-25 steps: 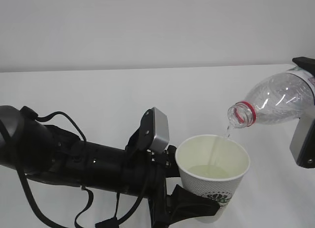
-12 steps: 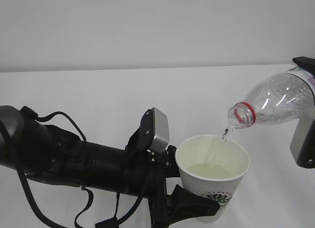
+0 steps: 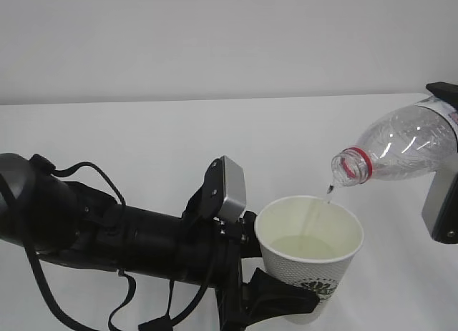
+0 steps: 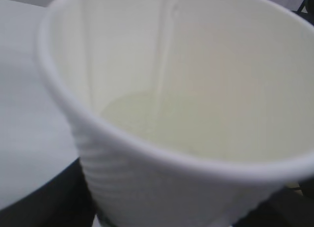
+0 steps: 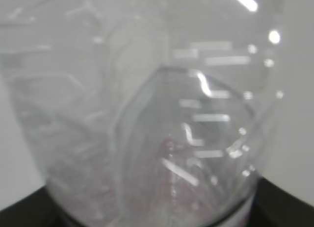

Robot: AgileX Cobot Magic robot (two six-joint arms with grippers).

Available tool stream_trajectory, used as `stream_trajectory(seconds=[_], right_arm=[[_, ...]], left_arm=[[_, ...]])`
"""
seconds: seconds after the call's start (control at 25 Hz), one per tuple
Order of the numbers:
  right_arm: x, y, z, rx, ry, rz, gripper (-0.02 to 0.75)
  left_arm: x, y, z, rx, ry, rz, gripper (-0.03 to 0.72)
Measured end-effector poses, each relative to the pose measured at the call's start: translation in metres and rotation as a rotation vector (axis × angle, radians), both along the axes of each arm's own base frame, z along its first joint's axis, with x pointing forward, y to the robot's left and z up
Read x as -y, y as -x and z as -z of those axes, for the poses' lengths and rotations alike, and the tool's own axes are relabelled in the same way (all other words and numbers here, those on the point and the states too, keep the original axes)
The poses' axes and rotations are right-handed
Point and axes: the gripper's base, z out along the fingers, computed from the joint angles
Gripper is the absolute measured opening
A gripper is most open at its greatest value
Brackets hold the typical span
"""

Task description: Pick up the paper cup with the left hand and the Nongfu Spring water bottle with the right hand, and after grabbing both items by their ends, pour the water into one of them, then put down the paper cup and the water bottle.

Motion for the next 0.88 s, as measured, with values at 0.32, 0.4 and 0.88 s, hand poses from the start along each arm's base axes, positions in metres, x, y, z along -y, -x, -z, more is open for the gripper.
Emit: stream_trajectory(seconds=[0.32, 0.4, 0.88], right_arm=[[0.0, 0.0, 0.0, 0.001, 0.005, -0.001, 0.482], [0.0, 0.0, 0.0, 0.002, 0.007, -0.001, 0.482], [0.0, 0.0, 0.0, 0.002, 0.009, -0.001, 0.482]], left_arm=[[0.0, 0.0, 0.0, 0.0, 0.0, 0.0, 0.519], [0.0, 0.0, 0.0, 0.0, 0.0, 0.0, 0.519], [0.0, 0.0, 0.0, 0.0, 0.0, 0.0, 0.519]])
